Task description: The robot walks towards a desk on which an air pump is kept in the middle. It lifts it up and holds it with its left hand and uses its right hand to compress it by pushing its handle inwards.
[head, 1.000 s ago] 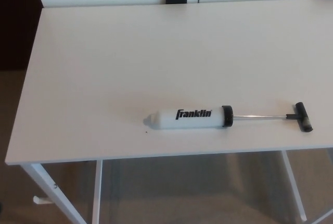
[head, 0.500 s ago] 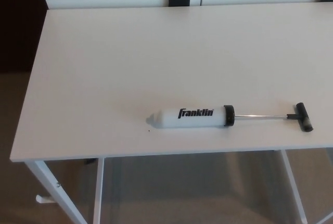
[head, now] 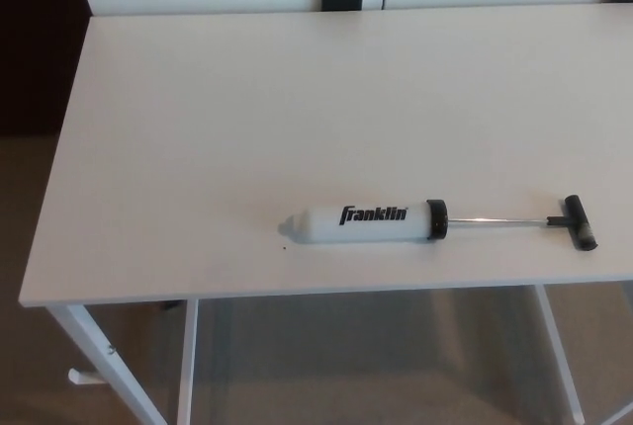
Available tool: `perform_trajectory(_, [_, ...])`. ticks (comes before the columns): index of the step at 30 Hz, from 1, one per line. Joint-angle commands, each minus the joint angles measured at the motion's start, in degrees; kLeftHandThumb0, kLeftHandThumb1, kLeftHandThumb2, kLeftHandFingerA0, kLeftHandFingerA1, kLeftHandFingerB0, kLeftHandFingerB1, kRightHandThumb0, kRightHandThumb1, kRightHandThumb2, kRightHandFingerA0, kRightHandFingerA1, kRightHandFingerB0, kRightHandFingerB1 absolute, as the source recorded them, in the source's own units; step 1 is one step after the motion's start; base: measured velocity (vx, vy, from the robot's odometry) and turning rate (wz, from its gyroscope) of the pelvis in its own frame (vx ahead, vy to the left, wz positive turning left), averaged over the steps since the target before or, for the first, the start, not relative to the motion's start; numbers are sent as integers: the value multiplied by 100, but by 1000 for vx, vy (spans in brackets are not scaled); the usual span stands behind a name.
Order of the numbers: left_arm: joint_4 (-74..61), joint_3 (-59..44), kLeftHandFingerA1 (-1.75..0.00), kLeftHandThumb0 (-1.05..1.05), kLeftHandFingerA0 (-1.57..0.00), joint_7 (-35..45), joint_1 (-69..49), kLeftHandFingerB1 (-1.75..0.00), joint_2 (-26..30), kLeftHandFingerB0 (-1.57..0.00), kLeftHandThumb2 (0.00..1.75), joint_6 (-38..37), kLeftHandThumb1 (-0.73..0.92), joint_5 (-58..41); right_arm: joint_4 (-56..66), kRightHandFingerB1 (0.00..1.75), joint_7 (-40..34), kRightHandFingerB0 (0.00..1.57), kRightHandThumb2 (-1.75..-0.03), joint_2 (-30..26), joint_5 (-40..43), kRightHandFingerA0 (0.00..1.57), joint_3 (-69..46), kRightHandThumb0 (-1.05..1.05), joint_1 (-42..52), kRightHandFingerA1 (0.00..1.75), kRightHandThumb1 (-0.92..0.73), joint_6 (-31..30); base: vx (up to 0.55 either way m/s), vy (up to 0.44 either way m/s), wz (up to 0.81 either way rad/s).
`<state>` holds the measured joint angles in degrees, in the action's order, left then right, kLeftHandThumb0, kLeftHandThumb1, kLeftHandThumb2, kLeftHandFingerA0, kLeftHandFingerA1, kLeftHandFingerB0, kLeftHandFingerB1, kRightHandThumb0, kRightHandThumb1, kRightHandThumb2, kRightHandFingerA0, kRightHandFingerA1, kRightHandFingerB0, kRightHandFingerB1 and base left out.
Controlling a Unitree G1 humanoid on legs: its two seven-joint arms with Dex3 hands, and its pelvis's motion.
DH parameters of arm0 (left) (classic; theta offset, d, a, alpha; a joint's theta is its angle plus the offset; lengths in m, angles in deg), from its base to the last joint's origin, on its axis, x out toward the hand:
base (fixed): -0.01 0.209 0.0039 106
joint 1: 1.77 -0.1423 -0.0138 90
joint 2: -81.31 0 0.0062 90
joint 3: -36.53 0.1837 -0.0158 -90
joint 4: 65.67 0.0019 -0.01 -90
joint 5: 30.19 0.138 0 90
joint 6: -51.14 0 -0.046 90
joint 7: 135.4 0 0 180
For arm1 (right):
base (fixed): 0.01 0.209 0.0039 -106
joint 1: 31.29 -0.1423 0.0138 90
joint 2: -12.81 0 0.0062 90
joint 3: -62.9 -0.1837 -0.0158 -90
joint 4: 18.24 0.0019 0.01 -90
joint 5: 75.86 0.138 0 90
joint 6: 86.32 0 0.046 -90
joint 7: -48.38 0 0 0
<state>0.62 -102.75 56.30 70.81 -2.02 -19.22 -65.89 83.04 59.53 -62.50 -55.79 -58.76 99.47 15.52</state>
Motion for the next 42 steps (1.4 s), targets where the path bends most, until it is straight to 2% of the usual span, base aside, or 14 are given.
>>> perform_trajectory(1, [-1907,4589,-42,-54,-24,254,5032,-35,2147,-14,70,1404,46,2464,502,44,189,65,-59,929,-56,91,843,-39,540,51,-59,623,0,0,0])
perform_trajectory(2, [-1725,5181,-45,-53,-32,454,5295,-36,1831,-14,69,1405,43,2946,137,44,224,65,-59,954,-249,88,928,-37,463,51,-59,794,0,0,0])
perform_trajectory(3, [-1725,5181,-45,-53,-32,454,5295,-36,1831,-14,69,1405,43,2946,137,44,224,65,-59,954,-249,88,928,-37,463,51,-59,794,0,0,0])
perform_trajectory(5, [-1370,5968,-45,-52,-33,633,5589,-35,1334,-16,68,1282,42,3656,-354,44,282,65,-59,952,-514,88,1038,-37,346,50,-59,1054,0,0,0])
perform_trajectory(7, [-595,6785,-45,-55,-35,746,5762,-36,629,-15,69,803,42,4672,-602,43,255,66,-59,931,-776,88,1161,-36,344,49,-59,1139,4,-2,7])
perform_trajectory(8, [-595,6785,-45,-55,-35,746,5762,-36,629,-15,69,803,42,4672,-602,43,255,66,-59,931,-776,88,1161,-36,344,49,-59,1139,0,0,0])
perform_trajectory(9, [-313,7041,-37,-49,-39,784,5834,-27,428,-18,57,680,52,4924,-665,44,250,65,-59,918,-837,86,1195,-35,346,50,-59,1154,0,0,0])
perform_trajectory(12, [135,7504,-34,-57,-36,901,5982,-26,219,-14,57,610,56,5259,-785,44,283,65,-60,886,-854,87,1212,-39,334,51,-58,1226,0,0,0])
perform_trajectory(13, [502,7875,-46,-64,-27,1032,6081,-34,58,-8,75,619,44,5524,-775,44,287,65,-60,898,-836,88,1220,-38,362,51,-58,1215,0,0,0])
perform_trajectory(18, [1392,8769,-45,-62,-26,1192,6275,-34,-263,-8,74,687,44,6112,-714,43,248,65,-59,924,-854,86,1270,-35,482,49,-62,1154,0,0,0])
perform_trajectory(28, [2670,9570,-43,-61,-20,1063,6241,-35,-436,-9,71,487,44,6509,-646,43,243,67,-59,886,-774,88,1306,-33,504,49,-62,1058,0,0,0])
perform_trajectory(40, [2912,10267,-43,-68,-17,1216,6146,-32,64,-5,77,60,44,7068,-710,43,249,65,-59,834,-824,86,1340,-34,506,49,-62,1157,0,0,0])
perform_trajectory(41, [2898,10316,-48,-35,0,1235,6137,-48,104,0,89,31,29,7090,-694,43,246,65,-59,836,-826,87,1348,-34,512,49,-62,1155,0,0,0])
perform_trajectory(42, [2894,10365,-48,-35,0,1240,6145,-48,130,0,89,24,29,7094,-684,43,243,65,-59,836,-826,87,1354,-34,517,49,-62,1154,0,0,0])
